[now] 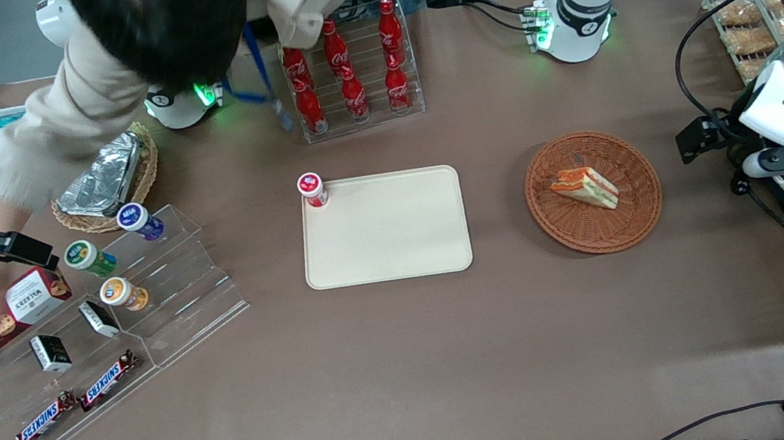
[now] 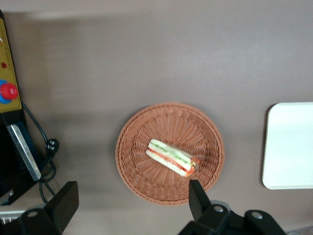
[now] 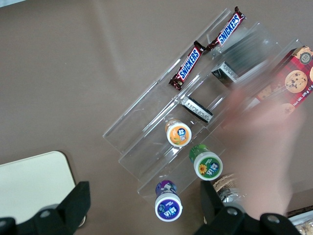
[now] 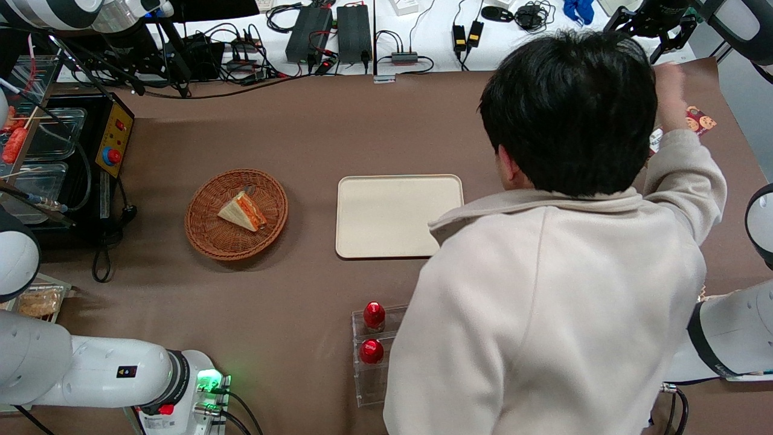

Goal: Place sandwich from basket to tray
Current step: 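Move the left gripper over the wrapped sandwich in the wicker basket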

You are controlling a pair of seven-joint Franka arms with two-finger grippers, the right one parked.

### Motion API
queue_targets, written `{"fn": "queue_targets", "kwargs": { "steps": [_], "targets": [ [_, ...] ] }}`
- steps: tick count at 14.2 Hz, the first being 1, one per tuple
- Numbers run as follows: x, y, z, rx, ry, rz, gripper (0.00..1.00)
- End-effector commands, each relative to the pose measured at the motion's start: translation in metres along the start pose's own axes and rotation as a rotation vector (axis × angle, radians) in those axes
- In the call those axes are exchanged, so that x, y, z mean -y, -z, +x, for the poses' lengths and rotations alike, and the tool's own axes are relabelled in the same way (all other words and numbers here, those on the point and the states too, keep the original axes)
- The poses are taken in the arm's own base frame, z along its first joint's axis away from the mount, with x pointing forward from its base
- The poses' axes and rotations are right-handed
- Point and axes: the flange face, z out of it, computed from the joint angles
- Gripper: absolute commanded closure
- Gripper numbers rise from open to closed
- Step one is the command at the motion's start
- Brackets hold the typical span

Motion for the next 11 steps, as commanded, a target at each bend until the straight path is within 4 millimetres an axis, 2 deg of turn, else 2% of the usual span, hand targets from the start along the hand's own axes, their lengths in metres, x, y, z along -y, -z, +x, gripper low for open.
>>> {"fn": "queue_targets", "kwargs": {
  "steps": [1, 5, 11],
  "targets": [
    [-0.001, -0.003, -0.032, 0.02, 0.02, -0.014, 0.0],
    [-0.004, -0.01, -0.061, 0.032, 0.037, -0.035, 0.0],
    [-0.012, -0.018, -0.077, 0.028, 0.066, -0.042, 0.0]
  ]
}}
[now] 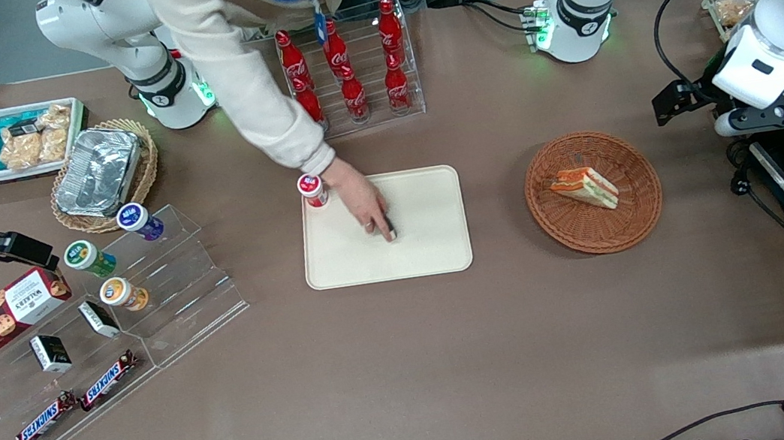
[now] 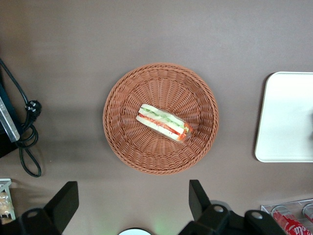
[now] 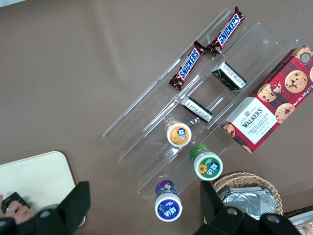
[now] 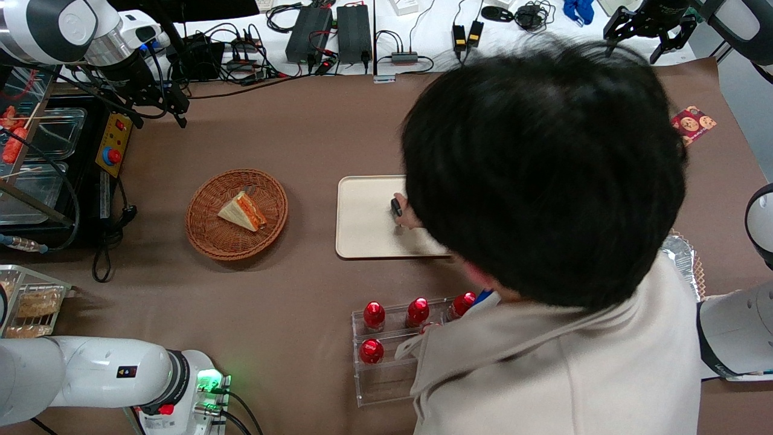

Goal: Place sandwich from basket to tray
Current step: 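Move the left gripper over the wrapped sandwich in the wicker basket, then lower the left gripper and close it on the sandwich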

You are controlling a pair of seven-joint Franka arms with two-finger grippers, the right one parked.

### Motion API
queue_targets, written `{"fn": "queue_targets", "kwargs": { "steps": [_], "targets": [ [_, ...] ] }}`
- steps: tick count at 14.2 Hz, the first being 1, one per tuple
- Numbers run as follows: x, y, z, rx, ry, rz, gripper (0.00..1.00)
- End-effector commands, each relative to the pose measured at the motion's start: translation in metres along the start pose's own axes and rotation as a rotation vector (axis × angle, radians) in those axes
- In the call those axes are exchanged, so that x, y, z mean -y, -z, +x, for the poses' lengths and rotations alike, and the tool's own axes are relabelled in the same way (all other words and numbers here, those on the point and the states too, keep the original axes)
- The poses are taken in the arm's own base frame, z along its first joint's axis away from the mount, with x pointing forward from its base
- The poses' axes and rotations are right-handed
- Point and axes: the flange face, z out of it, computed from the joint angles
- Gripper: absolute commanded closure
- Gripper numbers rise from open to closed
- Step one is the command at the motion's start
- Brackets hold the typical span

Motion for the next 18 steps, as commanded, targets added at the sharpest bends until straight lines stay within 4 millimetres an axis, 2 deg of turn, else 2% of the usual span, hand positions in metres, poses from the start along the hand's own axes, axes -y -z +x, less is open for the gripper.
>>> {"fn": "queue_targets", "kwargs": {
  "steps": [1, 5, 6, 9, 14, 16, 18],
  "targets": [
    [-0.009, -0.012, -0.016, -0.029, 0.034, -0.006, 0.0],
    [-0.017, -0.069, -0.038, -0.095, 0.181, -0.014, 0.0],
    [-0.024, -0.083, -0.041, -0.087, 0.209, -0.006, 0.0],
    [-0.034, -0.106, -0.037, -0.073, 0.296, 0.0, 0.0],
    [-0.051, -0.146, -0.019, -0.05, 0.583, 0.0, 0.0],
    [-0.054, -0.174, -0.019, -0.042, 0.645, 0.009, 0.0],
    [-0.051, -0.203, -0.027, -0.073, 0.712, -0.009, 0.0]
  ]
}}
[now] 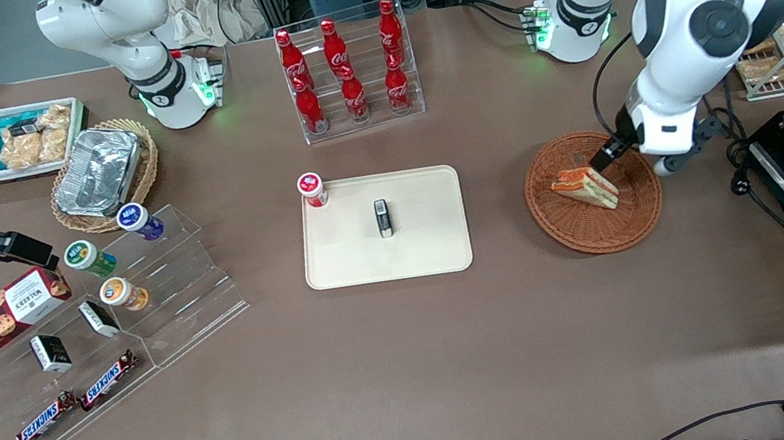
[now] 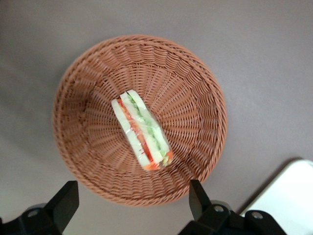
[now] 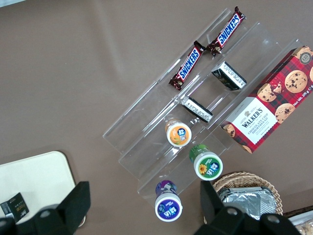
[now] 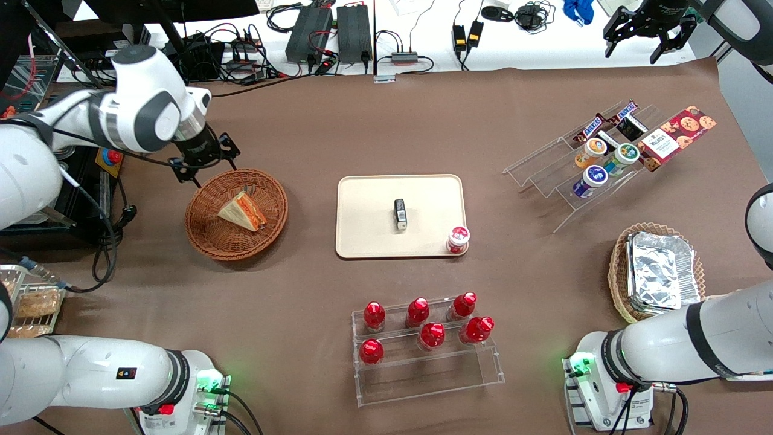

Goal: Place sandwich from basket to tray
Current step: 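Lower the left gripper and close it on the sandwich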

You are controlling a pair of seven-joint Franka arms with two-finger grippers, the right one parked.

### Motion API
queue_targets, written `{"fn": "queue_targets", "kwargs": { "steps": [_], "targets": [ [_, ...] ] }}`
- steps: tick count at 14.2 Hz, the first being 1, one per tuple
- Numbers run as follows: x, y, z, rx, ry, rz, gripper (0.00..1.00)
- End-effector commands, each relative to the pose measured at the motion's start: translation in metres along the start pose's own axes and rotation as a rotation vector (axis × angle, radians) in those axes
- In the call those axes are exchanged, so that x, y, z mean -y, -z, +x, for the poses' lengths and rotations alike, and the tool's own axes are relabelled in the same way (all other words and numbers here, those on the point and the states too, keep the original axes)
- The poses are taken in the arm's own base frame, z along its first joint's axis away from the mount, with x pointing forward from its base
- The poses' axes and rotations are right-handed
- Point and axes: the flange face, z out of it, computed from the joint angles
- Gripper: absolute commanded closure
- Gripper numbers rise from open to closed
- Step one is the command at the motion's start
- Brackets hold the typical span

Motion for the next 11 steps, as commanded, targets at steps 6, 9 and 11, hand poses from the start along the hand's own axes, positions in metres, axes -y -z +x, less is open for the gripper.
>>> {"fn": "queue_targets", "kwargs": {
  "steps": [6, 9, 11],
  "targets": [
    [0.008, -0.074, -0.019, -0.041, 0.144, -0.042, 0.0],
    [0.008, -0.098, -0.028, -0.059, 0.148, -0.071, 0.01],
    [0.003, -0.108, -0.031, -0.056, 0.158, -0.072, 0.01]
  ]
}}
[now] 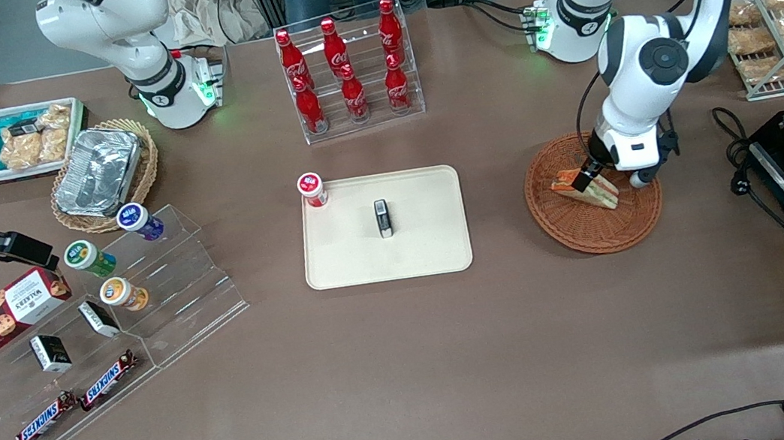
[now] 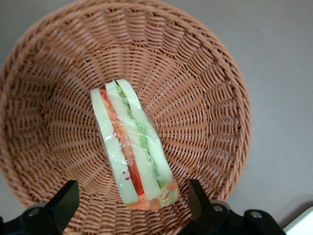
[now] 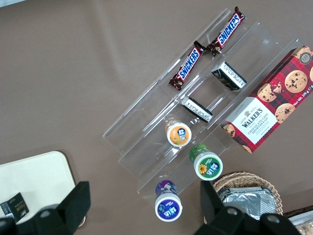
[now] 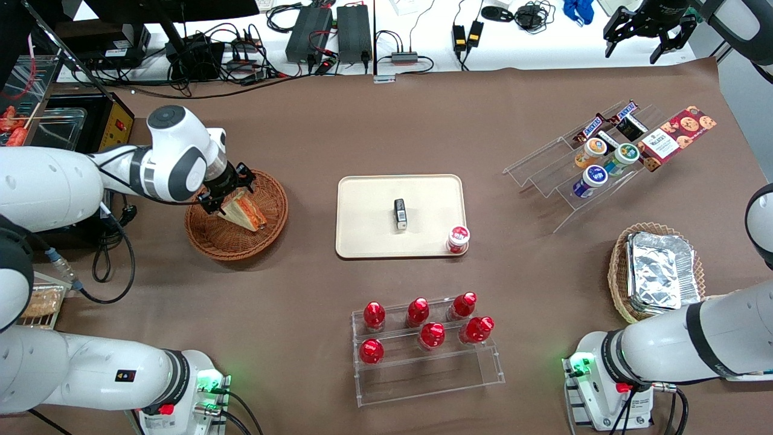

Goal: Place sandwich from basket to tray
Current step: 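Lower the left gripper and close it on the sandwich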

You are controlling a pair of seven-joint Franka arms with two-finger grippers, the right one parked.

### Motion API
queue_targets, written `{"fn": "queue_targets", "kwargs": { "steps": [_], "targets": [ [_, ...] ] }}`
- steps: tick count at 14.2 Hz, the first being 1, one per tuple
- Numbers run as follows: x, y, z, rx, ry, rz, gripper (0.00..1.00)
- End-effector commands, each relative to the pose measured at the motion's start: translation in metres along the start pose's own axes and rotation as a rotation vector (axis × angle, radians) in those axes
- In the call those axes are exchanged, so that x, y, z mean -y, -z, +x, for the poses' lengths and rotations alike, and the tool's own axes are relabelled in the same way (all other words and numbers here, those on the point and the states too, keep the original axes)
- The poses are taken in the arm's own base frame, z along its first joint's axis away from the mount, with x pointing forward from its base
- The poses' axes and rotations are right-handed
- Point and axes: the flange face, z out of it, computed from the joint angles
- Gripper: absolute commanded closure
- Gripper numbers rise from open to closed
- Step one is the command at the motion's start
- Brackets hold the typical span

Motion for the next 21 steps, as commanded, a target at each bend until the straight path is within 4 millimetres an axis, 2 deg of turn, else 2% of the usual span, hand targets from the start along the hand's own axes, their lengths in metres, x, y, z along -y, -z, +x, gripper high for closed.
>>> {"fn": "queue_targets", "kwargs": {
  "steps": [1, 5, 8, 11, 13, 14, 15, 17, 21],
  "targets": [
    [-0.004, -0.015, -0.006, -0.009, 0.018, -0.008, 0.01],
    [-0.004, -0.029, -0.006, -0.029, -0.008, -0.016, 0.02],
    [-0.005, -0.032, -0.005, -0.036, -0.023, -0.005, 0.43],
    [-0.008, -0.024, -0.002, -0.047, -0.017, -0.02, 0.78],
    [-0.015, -0.009, 0.005, -0.063, 0.01, -0.046, 0.94],
    [-0.018, -0.002, 0.007, -0.068, 0.01, -0.052, 0.96],
    [-0.022, 0.008, 0.01, -0.07, 0.012, -0.053, 0.98],
    [-0.042, 0.043, 0.02, -0.062, 0.007, -0.024, 0.98],
    [-0.088, 0.159, 0.045, -0.006, -0.091, 0.084, 1.0]
  ]
}}
